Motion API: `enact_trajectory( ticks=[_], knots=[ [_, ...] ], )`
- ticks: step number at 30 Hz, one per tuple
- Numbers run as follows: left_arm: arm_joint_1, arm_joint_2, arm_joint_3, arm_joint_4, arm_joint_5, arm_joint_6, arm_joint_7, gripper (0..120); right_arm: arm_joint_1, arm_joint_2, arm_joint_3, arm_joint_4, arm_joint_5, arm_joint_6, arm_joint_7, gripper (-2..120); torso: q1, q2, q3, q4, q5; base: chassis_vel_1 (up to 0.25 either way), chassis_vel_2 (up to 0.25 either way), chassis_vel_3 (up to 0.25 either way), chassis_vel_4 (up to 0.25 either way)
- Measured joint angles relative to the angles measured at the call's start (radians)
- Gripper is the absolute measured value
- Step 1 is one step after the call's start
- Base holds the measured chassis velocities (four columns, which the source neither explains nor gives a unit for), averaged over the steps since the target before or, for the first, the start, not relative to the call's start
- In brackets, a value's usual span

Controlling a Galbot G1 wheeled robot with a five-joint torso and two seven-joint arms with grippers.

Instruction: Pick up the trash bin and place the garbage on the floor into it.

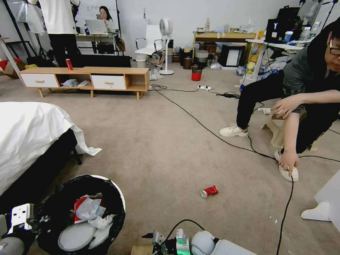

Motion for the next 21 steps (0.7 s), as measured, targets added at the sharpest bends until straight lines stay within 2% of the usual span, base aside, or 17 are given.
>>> enact_trajectory(
  ticks=[21],
  knots=[
    [-0.01,0.002,0.006,0.0,-0.014,0.0,-0.009,1,-0.04,-0.059,0.01,-0.005,-0.011,0.001,-0.02,100,0.0,0.0,0.0,0.0001,0.0001,0.0,0.0,0.0,0.0]
  ],
)
